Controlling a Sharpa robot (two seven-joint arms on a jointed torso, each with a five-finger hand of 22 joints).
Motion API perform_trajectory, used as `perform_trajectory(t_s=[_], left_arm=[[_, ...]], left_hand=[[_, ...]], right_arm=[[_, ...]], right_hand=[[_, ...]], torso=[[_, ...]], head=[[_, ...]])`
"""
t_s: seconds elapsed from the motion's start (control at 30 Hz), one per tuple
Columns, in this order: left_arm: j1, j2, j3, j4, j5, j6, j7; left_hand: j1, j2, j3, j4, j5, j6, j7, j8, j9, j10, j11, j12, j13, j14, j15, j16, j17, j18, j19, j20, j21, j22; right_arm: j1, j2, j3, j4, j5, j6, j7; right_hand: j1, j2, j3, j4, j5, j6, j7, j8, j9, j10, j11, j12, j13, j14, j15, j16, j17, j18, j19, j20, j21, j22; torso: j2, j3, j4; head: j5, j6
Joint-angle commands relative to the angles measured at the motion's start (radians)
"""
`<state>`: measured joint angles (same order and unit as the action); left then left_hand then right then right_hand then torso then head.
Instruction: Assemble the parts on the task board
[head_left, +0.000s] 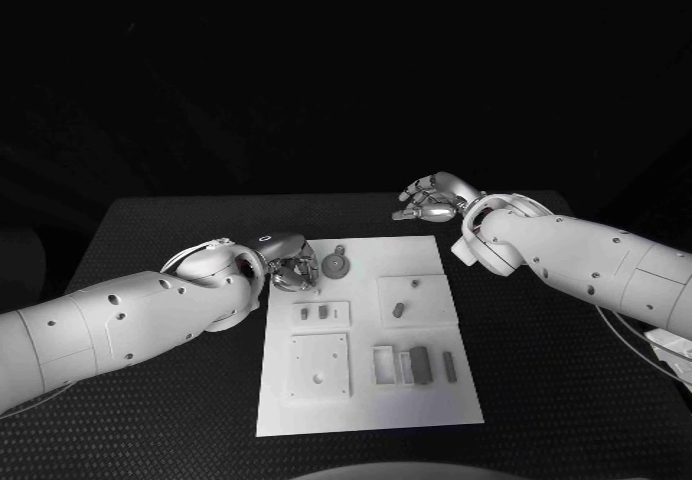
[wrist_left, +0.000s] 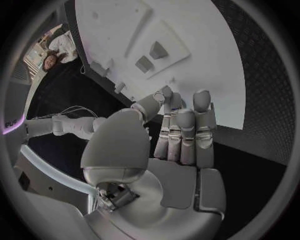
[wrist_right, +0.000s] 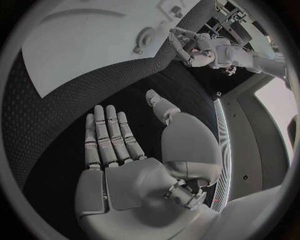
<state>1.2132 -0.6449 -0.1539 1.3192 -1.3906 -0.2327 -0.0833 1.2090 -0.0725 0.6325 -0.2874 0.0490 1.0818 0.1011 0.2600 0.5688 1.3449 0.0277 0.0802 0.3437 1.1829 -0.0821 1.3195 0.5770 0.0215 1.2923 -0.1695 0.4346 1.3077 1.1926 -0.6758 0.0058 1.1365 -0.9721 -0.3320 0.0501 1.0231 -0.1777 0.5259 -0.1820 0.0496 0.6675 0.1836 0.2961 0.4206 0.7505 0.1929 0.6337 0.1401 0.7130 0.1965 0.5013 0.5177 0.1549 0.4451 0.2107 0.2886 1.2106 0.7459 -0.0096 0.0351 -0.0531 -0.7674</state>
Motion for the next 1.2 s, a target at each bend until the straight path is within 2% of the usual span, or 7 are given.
perform_trajectory(t_s=[0.03, 0.47, 0.93, 1.2], left_arm=[[0.000, 0.001, -0.002, 0.003, 0.004, 0.027, 0.000], [-0.001, 0.007, -0.020, -0.002, 0.004, 0.031, 0.002], [-0.005, 0.025, -0.021, -0.017, -0.007, 0.006, 0.005], [-0.005, 0.028, -0.021, -0.019, -0.017, 0.023, 0.000]], left_hand=[[-0.005, 0.007, 0.003, 0.001, 0.005, 0.008, 0.001, 0.004, 0.001, 0.008, 0.001, 0.001, 0.001, 0.004, -0.001, 0.002, -0.001, 0.064, 0.000, -0.005, 0.003, 0.020], [-0.005, 0.008, 0.003, 0.001, 0.005, 0.008, 0.001, 0.004, 0.001, 0.008, 0.001, 0.000, 0.001, 0.004, -0.001, 0.002, -0.002, 0.064, 0.000, -0.005, 0.003, 0.020], [-0.006, 0.009, 0.004, 0.001, 0.005, 0.007, 0.001, 0.004, 0.000, 0.009, 0.001, -0.001, 0.001, 0.004, -0.001, 0.002, -0.002, 0.063, 0.000, -0.006, 0.002, 0.020], [-0.006, 0.009, 0.004, 0.001, 0.005, 0.007, 0.001, 0.004, 0.000, 0.010, 0.000, -0.001, 0.002, 0.005, -0.001, 0.002, -0.002, 0.063, 0.000, -0.006, 0.002, 0.020]], right_arm=[[0.000, 0.000, 0.000, 0.002, -0.002, 0.011, 0.009], [0.000, 0.002, 0.000, 0.001, -0.002, 0.011, 0.009], [0.000, 0.003, 0.000, 0.001, -0.002, 0.011, 0.010], [0.000, 0.003, 0.000, 0.001, -0.002, 0.011, 0.010]], right_hand=[[0.003, 0.010, -0.007, -0.001, 0.000, -0.008, 0.063, 0.003, -0.001, -0.006, 0.000, -0.004, -0.002, 0.008, -0.002, -0.007, -0.001, -0.016, 0.005, 0.001, -0.005, 0.001], [0.002, 0.010, -0.007, -0.002, 0.000, -0.008, 0.063, 0.004, -0.001, -0.006, 0.000, -0.004, -0.002, 0.008, -0.002, -0.007, -0.002, -0.016, 0.005, 0.001, -0.006, 0.002], [0.002, 0.010, -0.007, -0.003, 0.000, -0.008, 0.063, 0.004, -0.002, -0.006, 0.000, -0.004, -0.003, 0.008, -0.002, -0.008, -0.003, -0.016, 0.005, 0.001, -0.008, 0.003], [0.002, 0.010, -0.007, -0.003, 0.000, -0.008, 0.063, 0.004, -0.002, -0.006, 0.000, -0.003, -0.004, 0.009, -0.002, -0.008, -0.003, -0.016, 0.006, 0.001, -0.008, 0.003]], torso=[[0.000, -0.0003, -0.0003], [0.000, 0.0008, -0.0025], [0.000, 0.0005, -0.0021], [0.000, 0.0006, -0.0017]], head=[[0.001, -0.001], [0.003, -0.002], [0.001, -0.001], [0.000, -0.002]])
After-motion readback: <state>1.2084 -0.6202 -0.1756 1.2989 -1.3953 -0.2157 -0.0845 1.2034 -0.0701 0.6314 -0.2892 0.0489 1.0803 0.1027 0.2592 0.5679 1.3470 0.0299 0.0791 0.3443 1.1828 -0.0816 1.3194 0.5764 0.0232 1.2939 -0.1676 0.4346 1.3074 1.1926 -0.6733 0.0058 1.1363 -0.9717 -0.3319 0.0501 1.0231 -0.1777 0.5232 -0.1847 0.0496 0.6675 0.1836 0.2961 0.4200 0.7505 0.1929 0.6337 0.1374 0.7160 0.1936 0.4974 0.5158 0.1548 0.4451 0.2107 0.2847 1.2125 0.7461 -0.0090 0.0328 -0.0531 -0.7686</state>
